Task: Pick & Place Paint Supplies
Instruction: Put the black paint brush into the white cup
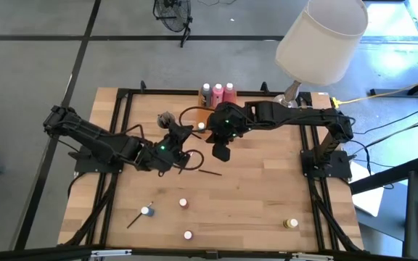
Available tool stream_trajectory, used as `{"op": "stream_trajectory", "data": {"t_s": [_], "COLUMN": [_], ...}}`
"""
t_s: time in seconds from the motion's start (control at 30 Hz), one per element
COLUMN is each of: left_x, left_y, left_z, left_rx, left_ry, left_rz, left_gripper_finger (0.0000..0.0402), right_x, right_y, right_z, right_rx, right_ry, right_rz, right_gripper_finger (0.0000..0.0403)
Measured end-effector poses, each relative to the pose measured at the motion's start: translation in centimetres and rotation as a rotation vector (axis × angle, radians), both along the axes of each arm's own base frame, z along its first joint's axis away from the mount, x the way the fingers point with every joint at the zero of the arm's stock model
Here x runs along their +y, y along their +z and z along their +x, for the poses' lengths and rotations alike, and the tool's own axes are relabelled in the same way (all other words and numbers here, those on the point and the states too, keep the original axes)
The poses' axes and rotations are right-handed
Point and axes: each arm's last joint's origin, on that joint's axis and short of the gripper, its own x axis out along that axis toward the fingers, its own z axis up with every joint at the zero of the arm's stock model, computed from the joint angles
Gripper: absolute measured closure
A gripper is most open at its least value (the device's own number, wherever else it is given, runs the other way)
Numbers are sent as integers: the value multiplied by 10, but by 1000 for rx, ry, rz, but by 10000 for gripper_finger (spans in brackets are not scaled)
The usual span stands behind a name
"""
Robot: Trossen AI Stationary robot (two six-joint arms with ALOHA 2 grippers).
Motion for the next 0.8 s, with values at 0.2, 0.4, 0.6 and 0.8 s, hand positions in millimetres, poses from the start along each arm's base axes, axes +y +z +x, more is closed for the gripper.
{"op": "stream_trajectory", "data": {"t_s": [0.2, 0.4, 0.6, 0.8], "left_x": [0, -1, 0, 3], "left_y": [0, -1, -3, -3], "left_z": [0, 0, -1, -1], "left_rx": [48, 99, 150, 145], "left_ry": [-23, -42, -49, -31], "left_rz": [37, 69, 101, 100], "left_gripper_finger": [308, 366, 389, 389], "right_x": [0, 0, -1, -3], "right_y": [0, 1, 1, 2], "right_z": [0, 0, -1, 0], "right_rx": [-2, -5, -7, -11], "right_ry": [-3, -3, -5, -16], "right_rz": [2, 3, 3, -6], "right_gripper_finger": [403, 403, 403, 400]}}
